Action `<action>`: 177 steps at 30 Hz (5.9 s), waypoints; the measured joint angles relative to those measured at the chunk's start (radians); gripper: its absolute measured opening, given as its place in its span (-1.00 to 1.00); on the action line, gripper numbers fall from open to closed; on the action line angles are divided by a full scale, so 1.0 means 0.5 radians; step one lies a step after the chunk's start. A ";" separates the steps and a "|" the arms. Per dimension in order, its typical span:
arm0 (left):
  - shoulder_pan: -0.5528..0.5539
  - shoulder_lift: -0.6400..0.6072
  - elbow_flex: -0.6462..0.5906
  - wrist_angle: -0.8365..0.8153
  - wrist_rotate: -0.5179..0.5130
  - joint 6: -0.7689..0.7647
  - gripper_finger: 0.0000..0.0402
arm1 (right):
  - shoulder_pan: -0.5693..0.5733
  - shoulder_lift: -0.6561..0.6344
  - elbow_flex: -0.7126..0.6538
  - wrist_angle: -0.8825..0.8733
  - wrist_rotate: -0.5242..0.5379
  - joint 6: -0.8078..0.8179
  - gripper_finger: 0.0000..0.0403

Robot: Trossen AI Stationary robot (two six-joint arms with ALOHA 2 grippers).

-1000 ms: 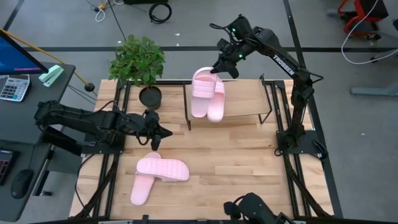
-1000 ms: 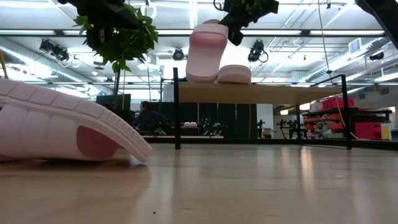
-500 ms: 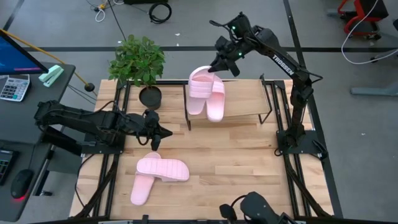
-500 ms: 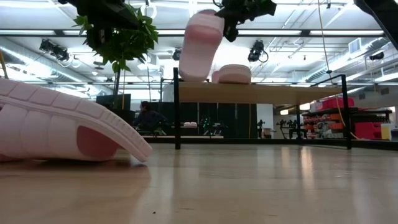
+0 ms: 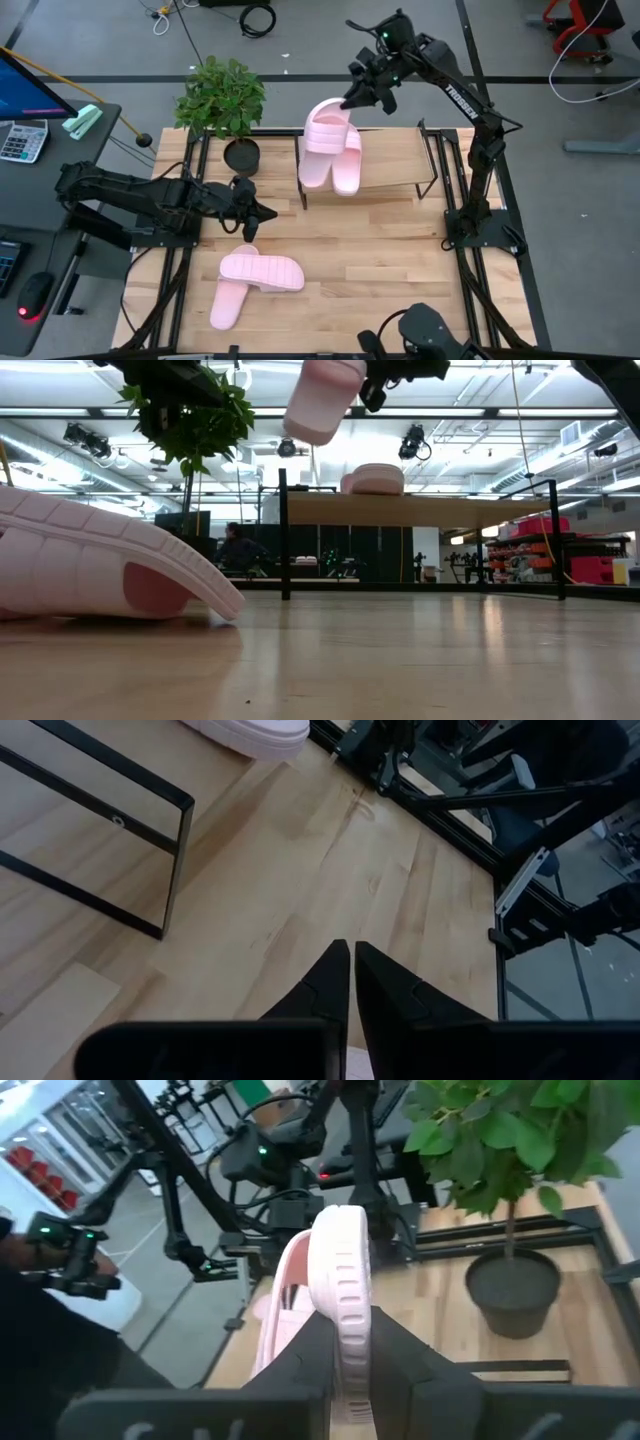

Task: Pick and place slides into the shelf
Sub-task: Put the right pink slide on the shelf

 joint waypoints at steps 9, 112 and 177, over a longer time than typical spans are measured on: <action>0.021 0.000 0.000 0.002 0.061 -0.503 -0.88 | 0.048 0.002 -0.001 0.021 -0.038 -0.033 -0.80; 0.371 0.198 -0.001 0.929 -0.253 -0.791 -0.61 | 0.416 -0.367 -0.001 0.518 1.235 -0.110 0.31; 0.471 0.915 0.005 1.200 -0.134 -1.690 -0.63 | 1.069 -0.570 -0.002 -0.572 1.789 0.121 0.16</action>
